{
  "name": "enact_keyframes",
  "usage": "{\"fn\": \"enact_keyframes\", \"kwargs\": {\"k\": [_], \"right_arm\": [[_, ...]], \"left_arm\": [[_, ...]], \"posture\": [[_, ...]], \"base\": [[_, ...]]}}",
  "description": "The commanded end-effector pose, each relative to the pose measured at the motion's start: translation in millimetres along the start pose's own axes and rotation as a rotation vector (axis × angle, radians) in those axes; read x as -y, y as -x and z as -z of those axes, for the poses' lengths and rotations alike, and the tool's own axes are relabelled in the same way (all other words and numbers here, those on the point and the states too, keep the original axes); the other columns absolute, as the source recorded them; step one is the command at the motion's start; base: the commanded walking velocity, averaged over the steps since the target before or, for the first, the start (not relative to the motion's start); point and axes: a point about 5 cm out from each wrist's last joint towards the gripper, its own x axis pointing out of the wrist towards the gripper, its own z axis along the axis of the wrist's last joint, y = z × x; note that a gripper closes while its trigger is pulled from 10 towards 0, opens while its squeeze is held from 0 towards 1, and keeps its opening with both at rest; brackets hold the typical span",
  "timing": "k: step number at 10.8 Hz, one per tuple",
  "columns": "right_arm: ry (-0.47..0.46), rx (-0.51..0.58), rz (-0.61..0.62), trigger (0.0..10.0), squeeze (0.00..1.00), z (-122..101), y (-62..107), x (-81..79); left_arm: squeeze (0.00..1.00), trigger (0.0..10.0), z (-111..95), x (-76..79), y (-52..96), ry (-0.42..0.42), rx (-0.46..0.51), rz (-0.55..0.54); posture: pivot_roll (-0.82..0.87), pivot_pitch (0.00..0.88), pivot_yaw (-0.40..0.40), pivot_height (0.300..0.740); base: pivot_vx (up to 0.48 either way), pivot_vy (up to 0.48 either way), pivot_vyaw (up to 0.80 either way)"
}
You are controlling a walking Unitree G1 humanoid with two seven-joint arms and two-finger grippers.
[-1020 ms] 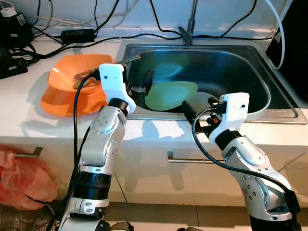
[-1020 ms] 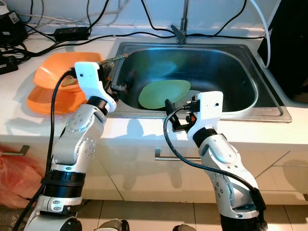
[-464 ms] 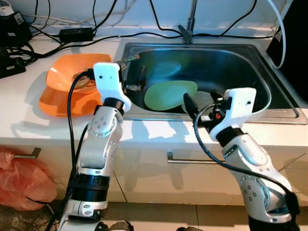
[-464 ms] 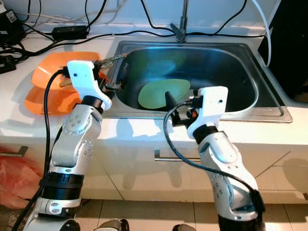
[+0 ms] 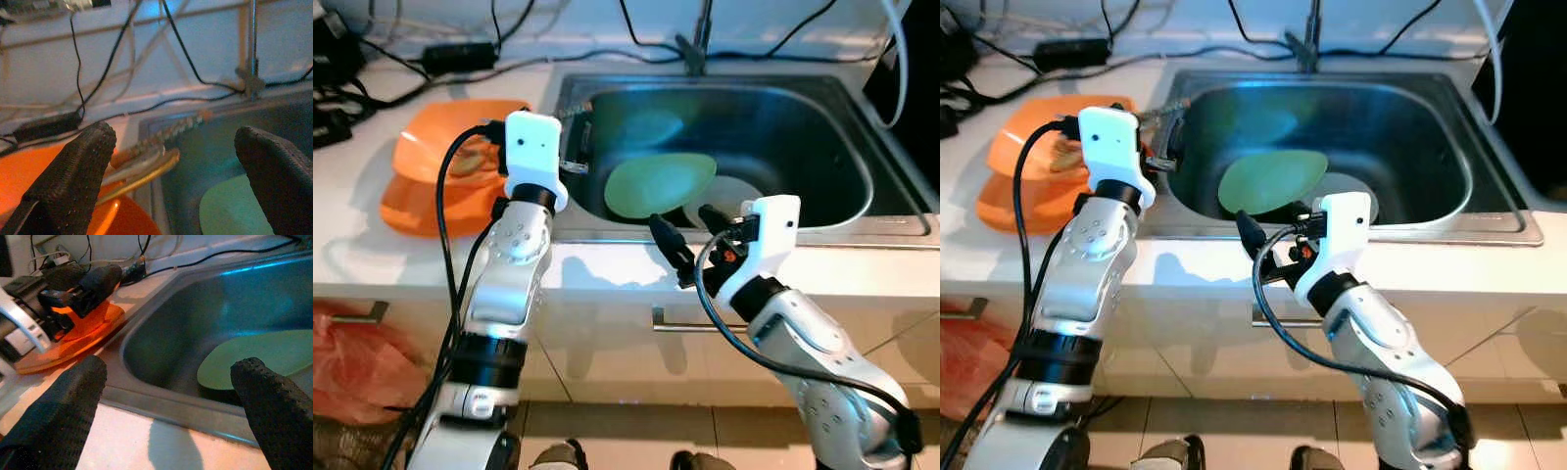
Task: Kitchen organization
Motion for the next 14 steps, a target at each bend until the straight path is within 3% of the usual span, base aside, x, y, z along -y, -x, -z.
{"fn": "enact_keyframes", "kwargs": {"k": [1,4,7,9,14], "right_arm": [[-0.006,-0.008,-0.015,10.0,0.00,0,3.7,-3.3],[-0.014,-0.032,-0.015,10.0,0.00,0,10.9,-7.0],[-0.008,-0.068,-0.056,10.0,0.00,3,15.5,-10.5],[0.049,-0.071,-0.049,10.0,0.00,0,16.9,-1.6],[0.226,-0.050,-0.114,10.0,0.00,-19,0.3,13.7]], "left_arm": [[0.00,10.0,-1,-1.6,-2.7,-0.011,-0.001,-0.007],[0.00,10.0,2,-6.4,-15.3,-0.106,-0.012,0.027],[0.00,10.0,4,-14.7,-20.3,-0.140,-0.026,0.008],[0.00,10.0,8,-16.1,-22.7,-0.150,-0.029,0.017],[0.00,10.0,2,-21.4,-24.3,-0.206,0.011,0.030]], "posture": [[-0.05,0.200,0.044,0.740],[-0.06,0.224,0.050,0.740],[-0.06,0.231,0.054,0.740],[-0.06,0.221,0.063,0.740],[-0.04,0.200,0.077,0.740]], "base": [[0.000,0.000,0.00],[0.000,0.000,0.00],[0.000,0.000,0.00],[0.000,0.000,0.00],[0.000,0.000,0.00]]}}
